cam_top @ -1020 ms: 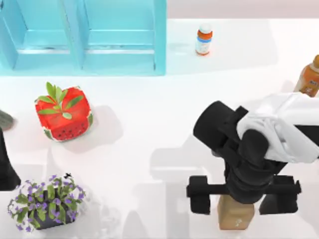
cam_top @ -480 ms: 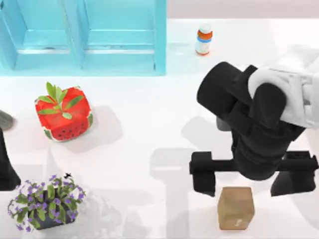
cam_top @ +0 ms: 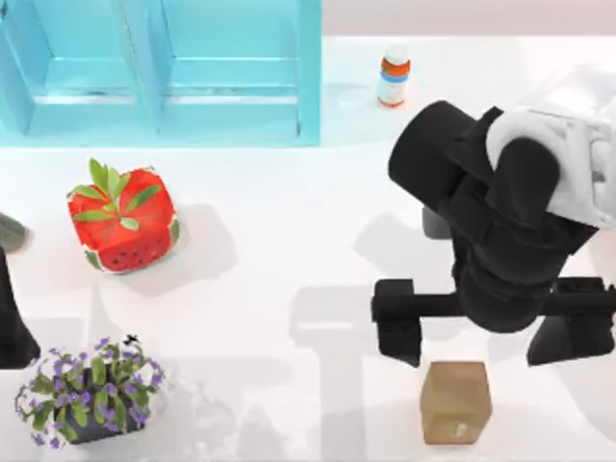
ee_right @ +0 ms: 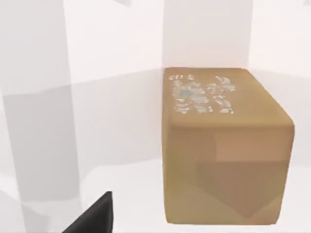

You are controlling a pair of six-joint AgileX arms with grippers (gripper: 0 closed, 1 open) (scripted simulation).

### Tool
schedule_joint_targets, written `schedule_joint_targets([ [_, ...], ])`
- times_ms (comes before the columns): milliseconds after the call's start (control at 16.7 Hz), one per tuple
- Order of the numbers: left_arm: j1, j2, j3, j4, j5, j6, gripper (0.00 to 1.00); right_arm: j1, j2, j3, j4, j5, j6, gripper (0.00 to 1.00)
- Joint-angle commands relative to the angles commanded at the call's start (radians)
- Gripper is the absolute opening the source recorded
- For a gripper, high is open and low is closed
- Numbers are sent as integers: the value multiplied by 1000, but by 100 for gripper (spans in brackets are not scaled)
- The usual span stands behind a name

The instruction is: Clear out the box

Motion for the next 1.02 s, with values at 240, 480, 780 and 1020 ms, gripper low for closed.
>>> schedule_joint_targets([
  [240,0,0,0,0,0,0,100,-181,76,116,-56,-3,-179,100],
  [480,0,0,0,0,0,0,100,-490,174,276,-129,-5,-475,100],
  [780,0,0,0,0,0,0,100,-909,275,463,-207,-5,-882,100],
  [1020,0,0,0,0,0,0,100,-1119,319,559,-241,-5,-1091,100],
])
